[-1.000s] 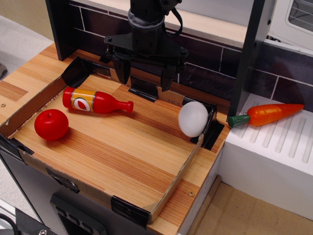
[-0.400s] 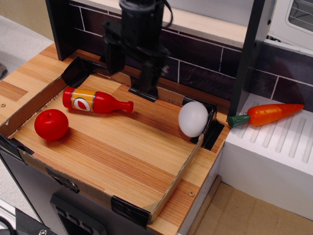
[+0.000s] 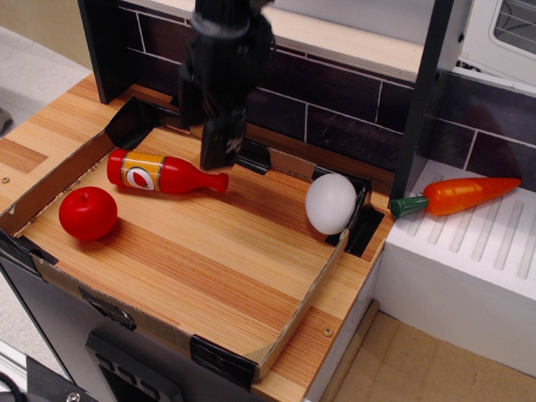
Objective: Upright hot sauce bottle
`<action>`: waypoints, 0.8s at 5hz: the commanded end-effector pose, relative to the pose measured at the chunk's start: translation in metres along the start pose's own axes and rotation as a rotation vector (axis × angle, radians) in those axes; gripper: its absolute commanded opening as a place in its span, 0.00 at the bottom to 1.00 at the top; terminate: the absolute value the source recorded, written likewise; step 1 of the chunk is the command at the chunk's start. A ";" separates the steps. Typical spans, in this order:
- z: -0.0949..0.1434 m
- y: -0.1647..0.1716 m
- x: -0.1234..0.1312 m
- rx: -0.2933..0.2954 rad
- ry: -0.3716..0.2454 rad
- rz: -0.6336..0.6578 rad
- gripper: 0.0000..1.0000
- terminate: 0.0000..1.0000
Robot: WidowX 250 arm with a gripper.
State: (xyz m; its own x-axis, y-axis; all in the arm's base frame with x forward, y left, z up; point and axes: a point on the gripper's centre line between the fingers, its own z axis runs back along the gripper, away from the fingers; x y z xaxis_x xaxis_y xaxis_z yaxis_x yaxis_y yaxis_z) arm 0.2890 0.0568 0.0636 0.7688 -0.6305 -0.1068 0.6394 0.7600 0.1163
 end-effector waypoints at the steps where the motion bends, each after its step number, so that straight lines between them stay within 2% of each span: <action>1: -0.006 0.001 0.010 -0.004 -0.174 -0.462 1.00 0.00; 2: -0.007 0.003 0.011 -0.024 -0.211 -0.549 1.00 0.00; 3: -0.014 0.007 0.012 -0.051 -0.222 -0.559 1.00 0.00; 4: -0.025 0.015 0.015 -0.059 -0.181 -0.556 1.00 0.00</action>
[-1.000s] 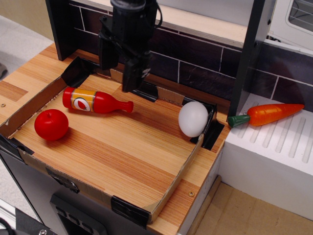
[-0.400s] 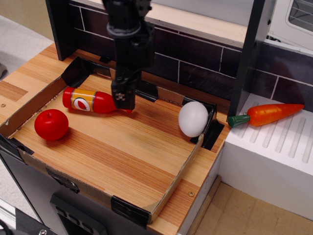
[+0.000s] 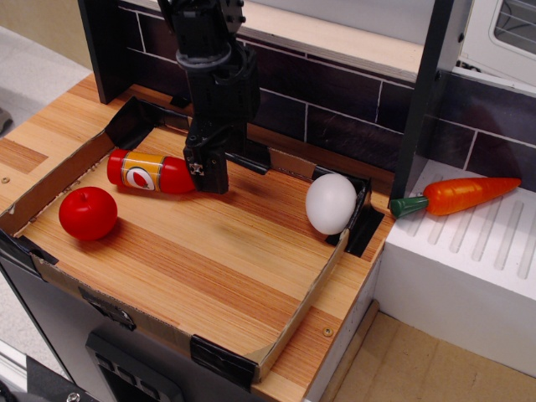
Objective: Upright hot sauce bottle
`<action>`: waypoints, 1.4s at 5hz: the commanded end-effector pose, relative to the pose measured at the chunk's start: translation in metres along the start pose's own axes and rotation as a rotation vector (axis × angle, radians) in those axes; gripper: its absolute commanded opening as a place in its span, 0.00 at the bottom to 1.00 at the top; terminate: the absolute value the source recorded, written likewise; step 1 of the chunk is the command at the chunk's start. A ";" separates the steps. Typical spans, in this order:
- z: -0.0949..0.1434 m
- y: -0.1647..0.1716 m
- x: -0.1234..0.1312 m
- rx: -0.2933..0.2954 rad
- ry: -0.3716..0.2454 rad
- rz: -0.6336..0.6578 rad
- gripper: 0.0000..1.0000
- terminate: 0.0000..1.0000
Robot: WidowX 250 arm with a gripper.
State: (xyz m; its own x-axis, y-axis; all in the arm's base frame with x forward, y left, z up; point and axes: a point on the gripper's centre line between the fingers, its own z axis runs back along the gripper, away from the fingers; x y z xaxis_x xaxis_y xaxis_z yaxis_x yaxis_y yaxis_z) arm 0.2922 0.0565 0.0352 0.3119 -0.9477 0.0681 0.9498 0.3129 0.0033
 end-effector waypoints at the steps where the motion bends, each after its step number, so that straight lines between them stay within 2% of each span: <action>1: -0.005 0.017 -0.002 0.055 0.063 -0.019 1.00 0.00; 3: -0.015 0.012 -0.003 0.056 0.091 -0.036 1.00 0.00; 4: -0.025 0.012 -0.003 0.046 0.104 -0.033 0.00 0.00; 6: -0.025 0.015 0.004 0.061 0.106 0.014 0.00 0.00; 7: 0.005 0.014 0.018 0.033 0.002 0.033 0.00 0.00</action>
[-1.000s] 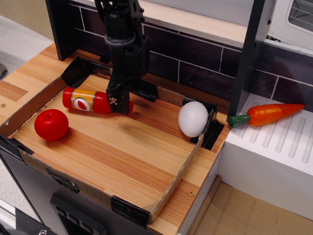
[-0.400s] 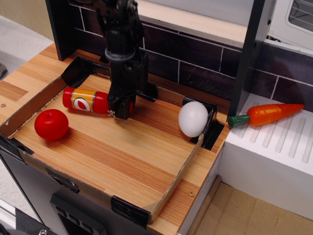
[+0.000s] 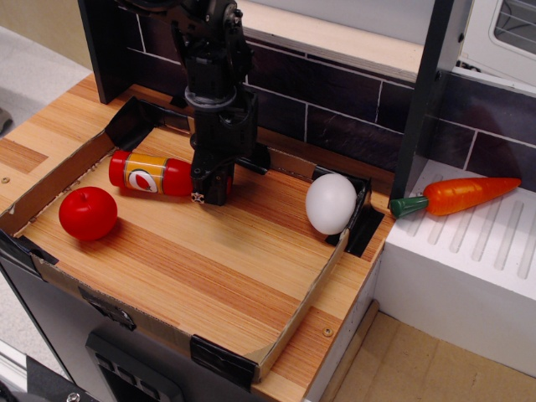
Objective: Upright hot sauce bottle
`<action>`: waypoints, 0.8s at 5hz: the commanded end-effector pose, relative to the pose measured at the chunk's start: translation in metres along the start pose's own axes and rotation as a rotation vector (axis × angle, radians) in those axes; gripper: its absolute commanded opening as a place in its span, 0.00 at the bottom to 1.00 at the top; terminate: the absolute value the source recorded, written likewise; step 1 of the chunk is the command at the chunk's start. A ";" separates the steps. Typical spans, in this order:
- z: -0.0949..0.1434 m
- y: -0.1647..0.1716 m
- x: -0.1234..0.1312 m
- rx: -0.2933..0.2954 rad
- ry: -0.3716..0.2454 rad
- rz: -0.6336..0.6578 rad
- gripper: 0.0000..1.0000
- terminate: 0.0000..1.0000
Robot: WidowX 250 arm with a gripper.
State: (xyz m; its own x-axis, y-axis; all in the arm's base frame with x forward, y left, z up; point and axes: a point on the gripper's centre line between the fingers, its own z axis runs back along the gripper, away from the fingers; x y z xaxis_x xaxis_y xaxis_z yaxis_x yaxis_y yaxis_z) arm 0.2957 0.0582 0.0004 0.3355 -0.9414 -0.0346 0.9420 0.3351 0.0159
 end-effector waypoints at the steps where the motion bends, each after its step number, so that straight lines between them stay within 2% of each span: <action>1: 0.069 0.006 0.024 -0.006 -0.251 0.023 0.00 0.00; 2: 0.087 0.004 0.027 -0.022 -0.379 0.052 0.00 0.00; 3: 0.105 -0.003 0.025 -0.111 -0.554 0.070 0.00 0.00; 4: 0.129 -0.014 0.018 -0.116 -0.720 0.074 0.00 0.00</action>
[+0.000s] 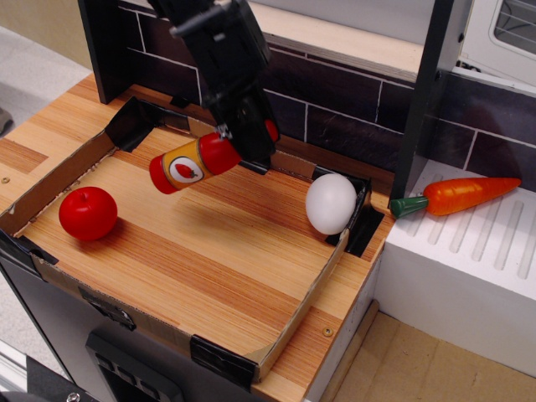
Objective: Upright hot sauce bottle
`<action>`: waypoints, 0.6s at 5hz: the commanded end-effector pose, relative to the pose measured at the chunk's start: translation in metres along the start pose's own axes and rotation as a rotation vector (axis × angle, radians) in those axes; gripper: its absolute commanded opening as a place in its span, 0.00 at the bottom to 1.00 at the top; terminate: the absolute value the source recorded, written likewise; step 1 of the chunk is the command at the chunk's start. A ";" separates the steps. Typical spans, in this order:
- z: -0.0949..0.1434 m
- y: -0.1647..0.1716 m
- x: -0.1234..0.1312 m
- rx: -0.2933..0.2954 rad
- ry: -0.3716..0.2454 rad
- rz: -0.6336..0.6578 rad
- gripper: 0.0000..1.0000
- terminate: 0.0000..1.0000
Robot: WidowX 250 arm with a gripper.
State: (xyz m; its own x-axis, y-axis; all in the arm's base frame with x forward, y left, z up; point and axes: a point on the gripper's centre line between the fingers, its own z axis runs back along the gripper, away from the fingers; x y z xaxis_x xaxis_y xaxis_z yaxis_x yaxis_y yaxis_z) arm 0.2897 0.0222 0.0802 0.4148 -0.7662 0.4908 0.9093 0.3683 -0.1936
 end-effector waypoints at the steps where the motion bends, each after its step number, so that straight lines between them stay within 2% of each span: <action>1: 0.060 -0.016 0.020 0.026 -0.296 -0.066 0.00 0.00; 2: 0.070 -0.022 0.010 0.069 -0.457 -0.071 0.00 0.00; 3: 0.060 -0.028 0.000 0.119 -0.543 -0.064 0.00 0.00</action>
State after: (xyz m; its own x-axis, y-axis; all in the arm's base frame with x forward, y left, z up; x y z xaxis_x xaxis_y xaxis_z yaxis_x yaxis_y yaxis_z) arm 0.2607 0.0352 0.1209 0.3033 -0.3806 0.8736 0.8998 0.4161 -0.1311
